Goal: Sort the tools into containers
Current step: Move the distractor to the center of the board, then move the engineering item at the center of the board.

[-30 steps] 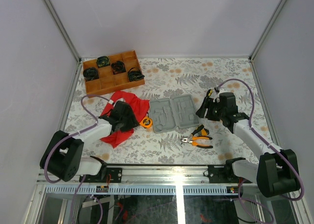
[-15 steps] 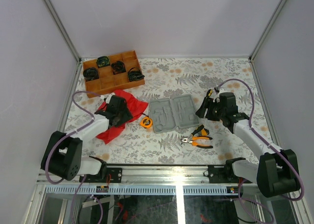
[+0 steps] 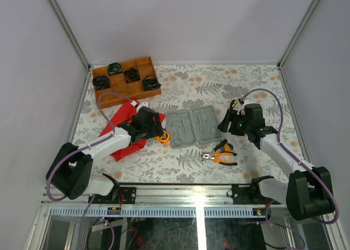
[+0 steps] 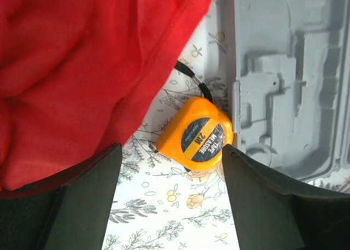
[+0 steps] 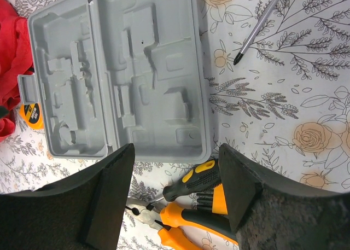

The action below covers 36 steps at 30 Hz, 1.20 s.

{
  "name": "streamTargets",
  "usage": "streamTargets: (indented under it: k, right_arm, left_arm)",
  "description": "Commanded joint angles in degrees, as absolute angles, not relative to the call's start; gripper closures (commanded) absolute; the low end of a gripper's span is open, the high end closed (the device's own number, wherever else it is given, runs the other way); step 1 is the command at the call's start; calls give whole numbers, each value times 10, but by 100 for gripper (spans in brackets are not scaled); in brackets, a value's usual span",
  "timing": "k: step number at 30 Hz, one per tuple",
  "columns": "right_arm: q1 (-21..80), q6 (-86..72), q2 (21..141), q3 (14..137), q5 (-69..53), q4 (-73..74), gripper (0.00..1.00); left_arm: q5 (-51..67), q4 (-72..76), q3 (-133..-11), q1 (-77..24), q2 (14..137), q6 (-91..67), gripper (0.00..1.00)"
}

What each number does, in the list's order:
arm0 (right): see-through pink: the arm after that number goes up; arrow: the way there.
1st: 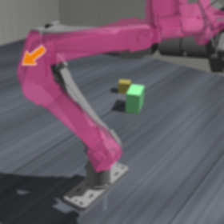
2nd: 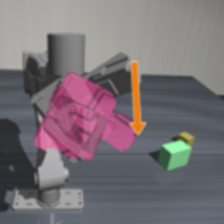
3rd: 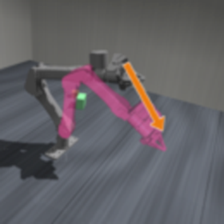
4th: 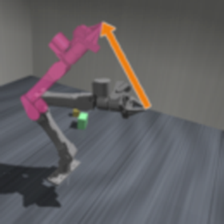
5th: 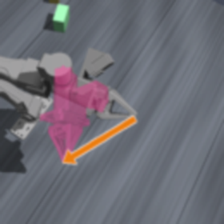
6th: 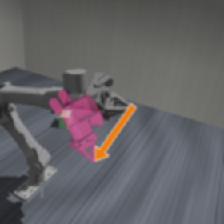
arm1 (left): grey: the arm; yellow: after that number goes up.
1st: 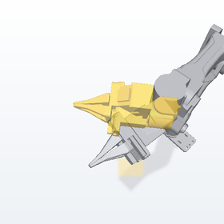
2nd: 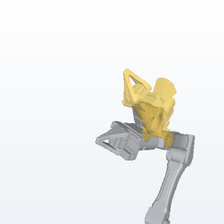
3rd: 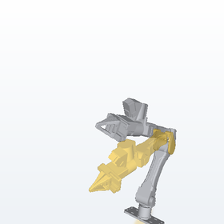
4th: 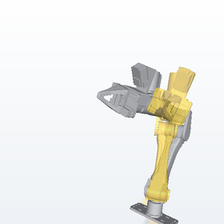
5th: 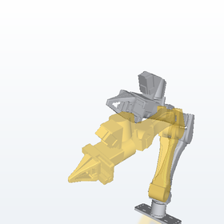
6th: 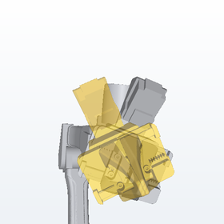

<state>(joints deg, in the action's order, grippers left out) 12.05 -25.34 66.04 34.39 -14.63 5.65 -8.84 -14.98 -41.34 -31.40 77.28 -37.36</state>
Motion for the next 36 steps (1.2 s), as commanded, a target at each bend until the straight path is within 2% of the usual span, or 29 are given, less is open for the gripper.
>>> streamTargets:
  k: [1,26,36]
  right_arm:
    - [124,-256,655,344,-157,39,30]
    - [125,-258,676,345,-170,31,30]
    - [125,-256,677,345,-171,32,30]
  left_arm:
    - [-77,-107,-436,-338,800,-334,28]
    - [-93,-79,-447,-375,890,-291,31]
    - [-104,-89,-431,-375,894,-304,40]
